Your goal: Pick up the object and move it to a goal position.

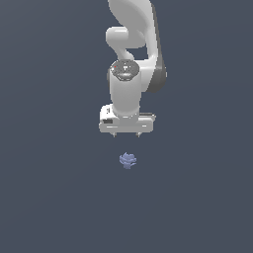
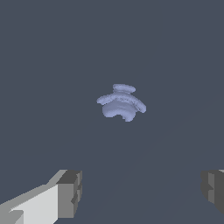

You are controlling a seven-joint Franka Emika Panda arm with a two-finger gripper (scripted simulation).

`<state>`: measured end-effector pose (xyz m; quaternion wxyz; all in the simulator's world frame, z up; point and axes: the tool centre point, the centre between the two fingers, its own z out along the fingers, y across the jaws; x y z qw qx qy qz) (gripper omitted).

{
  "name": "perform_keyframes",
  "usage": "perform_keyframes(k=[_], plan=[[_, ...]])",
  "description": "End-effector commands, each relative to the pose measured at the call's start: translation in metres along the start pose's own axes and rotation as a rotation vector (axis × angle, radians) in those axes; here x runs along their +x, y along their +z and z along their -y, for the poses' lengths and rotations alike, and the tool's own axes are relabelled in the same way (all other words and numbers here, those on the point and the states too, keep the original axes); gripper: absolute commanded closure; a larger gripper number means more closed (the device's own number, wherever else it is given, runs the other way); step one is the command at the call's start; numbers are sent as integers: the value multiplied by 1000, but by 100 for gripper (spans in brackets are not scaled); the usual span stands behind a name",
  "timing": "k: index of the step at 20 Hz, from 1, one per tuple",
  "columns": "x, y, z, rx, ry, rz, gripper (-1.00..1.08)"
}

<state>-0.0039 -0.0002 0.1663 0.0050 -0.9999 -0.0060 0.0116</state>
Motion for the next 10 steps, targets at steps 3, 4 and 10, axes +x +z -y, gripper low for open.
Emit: perform_keyframes(k=[3, 4, 10], plan=[[1, -1, 1, -2, -4, -3, -92], [2, -2, 2, -4, -9, -6, -92], [12, -10, 14, -23, -58, -36, -92]])
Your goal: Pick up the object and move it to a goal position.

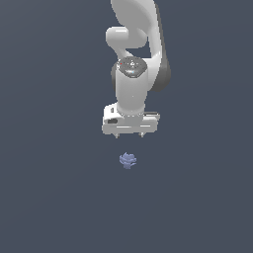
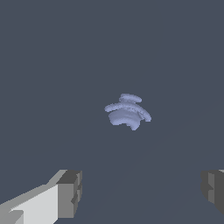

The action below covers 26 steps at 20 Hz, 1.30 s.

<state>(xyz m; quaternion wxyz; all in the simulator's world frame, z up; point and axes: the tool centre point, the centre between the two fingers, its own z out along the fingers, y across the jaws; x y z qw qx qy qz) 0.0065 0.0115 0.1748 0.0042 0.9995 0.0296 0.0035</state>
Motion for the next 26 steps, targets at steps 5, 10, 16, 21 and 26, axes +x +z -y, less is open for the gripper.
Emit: perform_keyframes(k=[5, 10, 16, 21, 26], plan=[[2, -2, 2, -4, -8, -6, -92], [4, 0, 2, -5, -23, -6, -92], [10, 10, 1, -5, -84, -4, -92], [18, 25, 0, -4, -172, -1, -92], [29, 45, -2, -1, -291, 2, -92]])
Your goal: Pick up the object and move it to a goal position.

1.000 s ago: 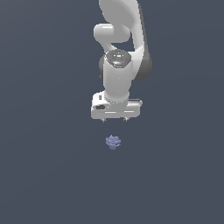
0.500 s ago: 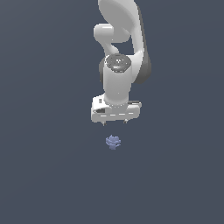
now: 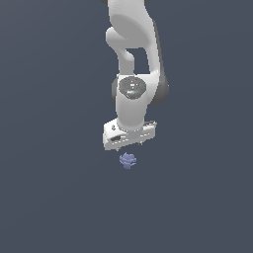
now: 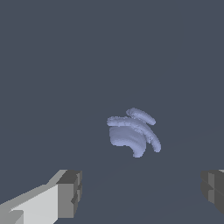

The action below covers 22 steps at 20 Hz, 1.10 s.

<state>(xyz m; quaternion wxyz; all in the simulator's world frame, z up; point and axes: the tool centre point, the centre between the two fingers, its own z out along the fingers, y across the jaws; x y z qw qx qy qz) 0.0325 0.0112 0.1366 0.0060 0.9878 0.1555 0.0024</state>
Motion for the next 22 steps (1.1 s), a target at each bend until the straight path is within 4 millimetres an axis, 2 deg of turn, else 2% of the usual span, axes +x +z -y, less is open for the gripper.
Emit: perform_keyframes(k=[1, 11, 22], plan=[[5, 11, -2, 2, -62, 1, -92], [17, 41, -8, 11, -225, 2, -92], [18, 50, -9, 13, -254, 2, -92]])
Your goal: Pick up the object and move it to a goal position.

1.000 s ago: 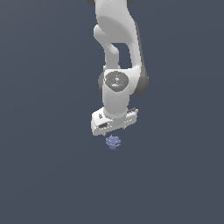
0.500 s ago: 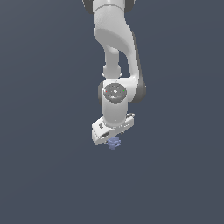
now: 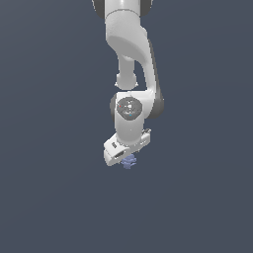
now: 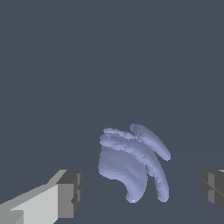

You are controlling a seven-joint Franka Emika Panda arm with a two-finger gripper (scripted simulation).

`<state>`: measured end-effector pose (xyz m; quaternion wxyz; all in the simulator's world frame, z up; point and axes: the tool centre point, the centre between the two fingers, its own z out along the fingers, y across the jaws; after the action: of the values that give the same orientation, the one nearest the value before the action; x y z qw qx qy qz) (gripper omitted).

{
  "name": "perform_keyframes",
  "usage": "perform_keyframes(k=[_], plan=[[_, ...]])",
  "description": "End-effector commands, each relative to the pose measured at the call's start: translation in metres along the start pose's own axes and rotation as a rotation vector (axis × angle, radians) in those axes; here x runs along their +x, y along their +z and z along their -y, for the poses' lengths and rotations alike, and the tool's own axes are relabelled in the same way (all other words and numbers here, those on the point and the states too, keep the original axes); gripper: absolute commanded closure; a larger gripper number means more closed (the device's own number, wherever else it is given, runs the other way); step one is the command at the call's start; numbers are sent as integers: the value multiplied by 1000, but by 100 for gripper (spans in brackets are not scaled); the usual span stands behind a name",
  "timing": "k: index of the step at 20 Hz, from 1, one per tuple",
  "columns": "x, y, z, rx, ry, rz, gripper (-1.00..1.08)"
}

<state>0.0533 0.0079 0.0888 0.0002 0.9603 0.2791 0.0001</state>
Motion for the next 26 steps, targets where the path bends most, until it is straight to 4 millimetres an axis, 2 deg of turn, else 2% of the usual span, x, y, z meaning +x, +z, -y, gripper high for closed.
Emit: perform_keyframes(k=[1, 9, 14, 15, 26], plan=[[0, 5, 0, 0, 0, 1, -92], [-1, 44, 1, 0, -4, 0, -92], [0, 49, 0, 0, -5, 0, -92], [0, 49, 0, 0, -5, 0, 108], [0, 49, 0, 0, -4, 0, 108]])
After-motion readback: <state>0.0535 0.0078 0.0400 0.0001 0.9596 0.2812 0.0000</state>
